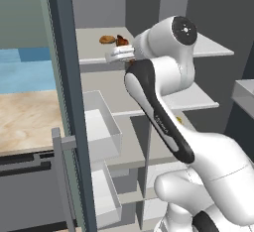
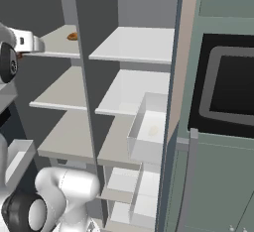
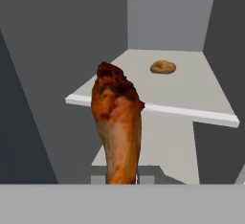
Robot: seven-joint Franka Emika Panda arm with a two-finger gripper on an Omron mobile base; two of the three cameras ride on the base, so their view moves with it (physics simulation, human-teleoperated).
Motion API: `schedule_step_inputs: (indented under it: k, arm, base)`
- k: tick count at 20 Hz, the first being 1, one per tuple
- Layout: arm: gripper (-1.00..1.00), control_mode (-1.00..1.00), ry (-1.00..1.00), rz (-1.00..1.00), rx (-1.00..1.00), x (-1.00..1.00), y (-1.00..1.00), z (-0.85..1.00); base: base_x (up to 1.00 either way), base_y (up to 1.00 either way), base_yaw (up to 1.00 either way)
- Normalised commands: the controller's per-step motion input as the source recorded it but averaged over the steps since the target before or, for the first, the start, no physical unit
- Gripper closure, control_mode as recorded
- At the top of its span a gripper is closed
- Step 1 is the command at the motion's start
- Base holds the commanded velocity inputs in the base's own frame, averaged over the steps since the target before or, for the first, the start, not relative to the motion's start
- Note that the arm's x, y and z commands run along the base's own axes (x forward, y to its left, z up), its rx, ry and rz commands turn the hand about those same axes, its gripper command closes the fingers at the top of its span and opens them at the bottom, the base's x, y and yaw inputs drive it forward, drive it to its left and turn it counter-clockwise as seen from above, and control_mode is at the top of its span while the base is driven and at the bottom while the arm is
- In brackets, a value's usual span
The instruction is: There's a chicken drumstick in the fridge that needs to be moved to the freezer for freezing. Pick up the chicken drumstick from the fridge, place it on any shelf in the freezer, and close the fridge and freezer doors when done.
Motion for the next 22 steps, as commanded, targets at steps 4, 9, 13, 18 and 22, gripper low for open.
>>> schedule_step_inputs:
  k: [4, 9, 13, 18, 22]
  arm:
    - [1.00, -1.00, 0.01, 0.00, 0.00, 0.53, 0.02, -0.04]
    - [1.00, -1.00, 0.00, 0.00, 0.00, 0.47, 0.12, -0.22]
    - [1.00, -1.00, 0.00, 0.00, -0.02, 0.41, 0.23, -0.19]
    - [1.00, -1.00, 0.00, 0.00, 0.00, 0.42, 0.21, -0.10]
    - [1.00, -1.00, 0.05, 0.00, 0.00, 0.38, 0.06, 0.00]
  base:
    - [0.00, 0.00, 0.00]
    - [0.00, 0.00, 0.00]
    - [0.00, 0.00, 0.00]
    - [0.00, 0.00, 0.00]
    - [0.00, 0.00, 0.00]
